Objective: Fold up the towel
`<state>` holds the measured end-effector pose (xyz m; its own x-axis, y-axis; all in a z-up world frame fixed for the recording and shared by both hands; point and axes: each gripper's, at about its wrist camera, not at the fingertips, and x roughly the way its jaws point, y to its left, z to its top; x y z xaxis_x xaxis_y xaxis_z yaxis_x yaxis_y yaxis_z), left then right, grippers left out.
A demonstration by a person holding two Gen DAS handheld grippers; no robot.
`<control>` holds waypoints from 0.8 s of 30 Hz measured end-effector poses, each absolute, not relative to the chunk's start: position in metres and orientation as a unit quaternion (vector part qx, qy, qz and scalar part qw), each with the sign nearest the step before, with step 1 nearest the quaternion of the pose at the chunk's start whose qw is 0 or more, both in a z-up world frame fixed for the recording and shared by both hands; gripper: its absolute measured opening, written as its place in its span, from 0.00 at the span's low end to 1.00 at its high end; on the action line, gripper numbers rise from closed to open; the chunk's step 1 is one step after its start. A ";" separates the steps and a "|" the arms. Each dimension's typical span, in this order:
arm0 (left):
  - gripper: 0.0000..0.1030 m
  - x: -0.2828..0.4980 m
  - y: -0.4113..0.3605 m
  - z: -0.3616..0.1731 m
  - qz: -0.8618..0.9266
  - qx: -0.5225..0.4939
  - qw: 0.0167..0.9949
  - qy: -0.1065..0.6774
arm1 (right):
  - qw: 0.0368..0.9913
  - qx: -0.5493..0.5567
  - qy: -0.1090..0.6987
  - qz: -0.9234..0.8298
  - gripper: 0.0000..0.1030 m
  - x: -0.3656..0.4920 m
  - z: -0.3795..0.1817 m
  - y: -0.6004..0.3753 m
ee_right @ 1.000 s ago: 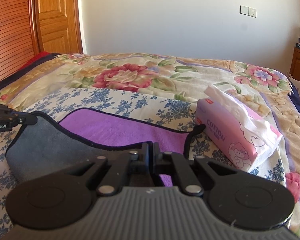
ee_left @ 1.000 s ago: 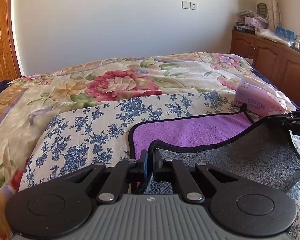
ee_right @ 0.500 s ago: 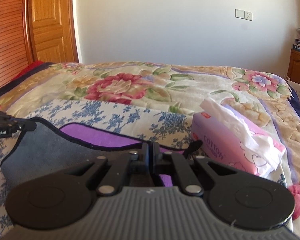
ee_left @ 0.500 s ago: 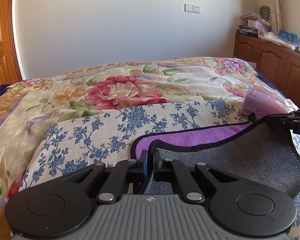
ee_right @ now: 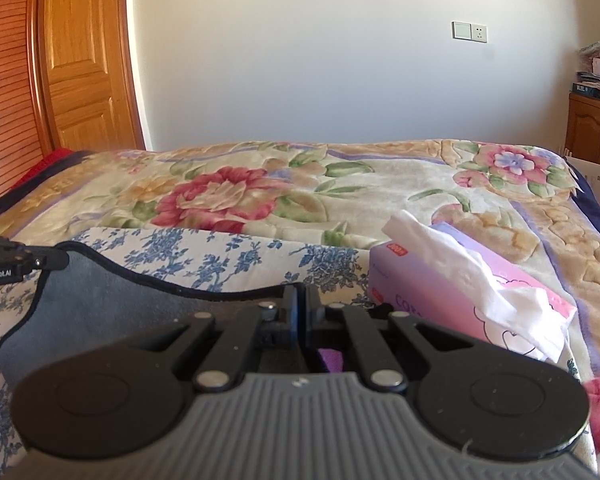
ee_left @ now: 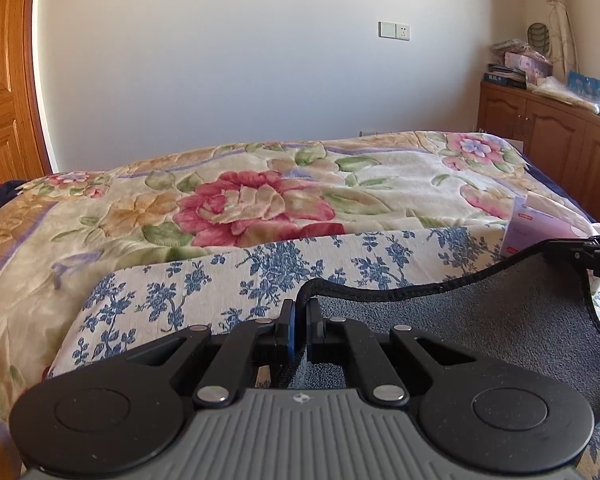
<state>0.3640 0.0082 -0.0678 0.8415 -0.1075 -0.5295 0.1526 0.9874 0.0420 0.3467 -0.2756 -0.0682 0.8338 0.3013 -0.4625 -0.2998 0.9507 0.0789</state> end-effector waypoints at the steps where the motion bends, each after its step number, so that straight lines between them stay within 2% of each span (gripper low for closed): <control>1: 0.06 0.365 0.007 -0.068 -0.067 0.043 0.959 0.272 | 0.958 0.002 0.241 0.156 0.04 0.347 -0.069 -0.276; 24: 0.06 0.397 -0.008 -0.081 -0.043 0.072 0.957 0.278 | 0.953 -0.017 0.270 0.135 0.04 0.376 -0.085 -0.267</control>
